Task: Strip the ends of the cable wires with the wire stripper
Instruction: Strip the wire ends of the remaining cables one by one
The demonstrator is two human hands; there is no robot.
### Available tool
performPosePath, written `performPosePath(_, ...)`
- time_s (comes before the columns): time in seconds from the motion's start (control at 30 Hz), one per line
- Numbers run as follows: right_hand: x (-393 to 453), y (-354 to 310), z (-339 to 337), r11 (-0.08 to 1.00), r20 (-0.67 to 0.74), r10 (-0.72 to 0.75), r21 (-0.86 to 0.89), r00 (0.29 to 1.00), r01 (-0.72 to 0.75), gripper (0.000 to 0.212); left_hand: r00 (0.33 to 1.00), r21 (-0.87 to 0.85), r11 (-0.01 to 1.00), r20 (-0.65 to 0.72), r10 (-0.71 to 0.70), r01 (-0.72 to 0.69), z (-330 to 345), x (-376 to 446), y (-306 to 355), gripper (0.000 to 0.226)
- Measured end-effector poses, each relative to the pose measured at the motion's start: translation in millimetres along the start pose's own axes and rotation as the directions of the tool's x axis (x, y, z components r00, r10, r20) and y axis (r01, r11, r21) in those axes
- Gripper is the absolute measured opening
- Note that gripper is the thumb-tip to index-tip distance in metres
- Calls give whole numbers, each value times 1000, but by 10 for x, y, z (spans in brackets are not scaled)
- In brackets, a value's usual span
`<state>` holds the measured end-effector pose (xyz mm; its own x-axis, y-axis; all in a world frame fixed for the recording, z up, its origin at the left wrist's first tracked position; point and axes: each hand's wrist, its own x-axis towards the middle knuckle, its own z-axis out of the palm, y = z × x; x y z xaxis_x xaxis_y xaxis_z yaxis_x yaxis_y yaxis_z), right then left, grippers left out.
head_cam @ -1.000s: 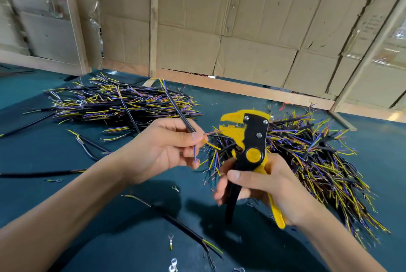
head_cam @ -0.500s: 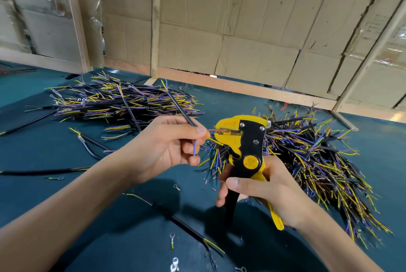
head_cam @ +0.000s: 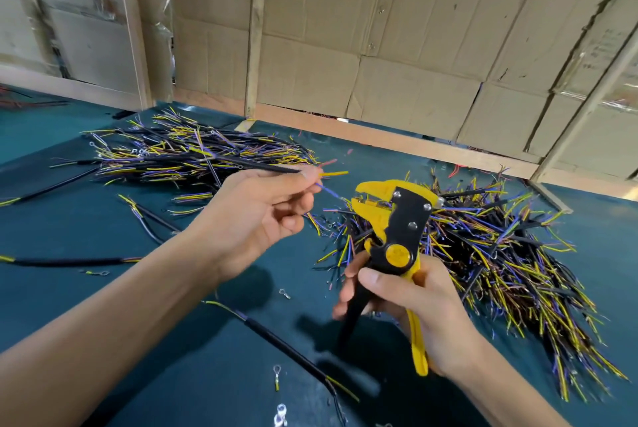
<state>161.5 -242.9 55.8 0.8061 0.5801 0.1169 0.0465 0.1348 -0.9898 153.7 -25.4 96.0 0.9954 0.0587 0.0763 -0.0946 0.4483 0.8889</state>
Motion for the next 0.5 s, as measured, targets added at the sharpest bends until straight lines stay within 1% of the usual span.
performPosePath(0.07, -1, 25, -1, 1000, 6, -6, -16, 1000, 6, 26, 999, -62, 998, -27, 30, -32, 39, -11, -25, 13)
performPosePath(0.17, 10, 60, -6, 1000, 15, -8, -7, 1000, 8, 23, 993, -76, 991, -46, 108, -111, 124, -43, -98, 16)
performPosePath(0.3, 1, 104, -10, 999, 10, -43, -12, 999, 44, 18, 995, -117, 988, -36, 96, -100, 212, -86, -219, 15)
performPosePath(0.4, 4, 133, -32, 998, -2, -62, 29, 998, 62, 25, 992, -112, 986, -60, 115, -121, 230, -93, -270, 12)
performPosePath(0.5, 9, 141, -50, 995, 8, -79, 68, 997, 78, 33, 987, -106, 984, -92, 131, -141, 210, -79, -274, 18)
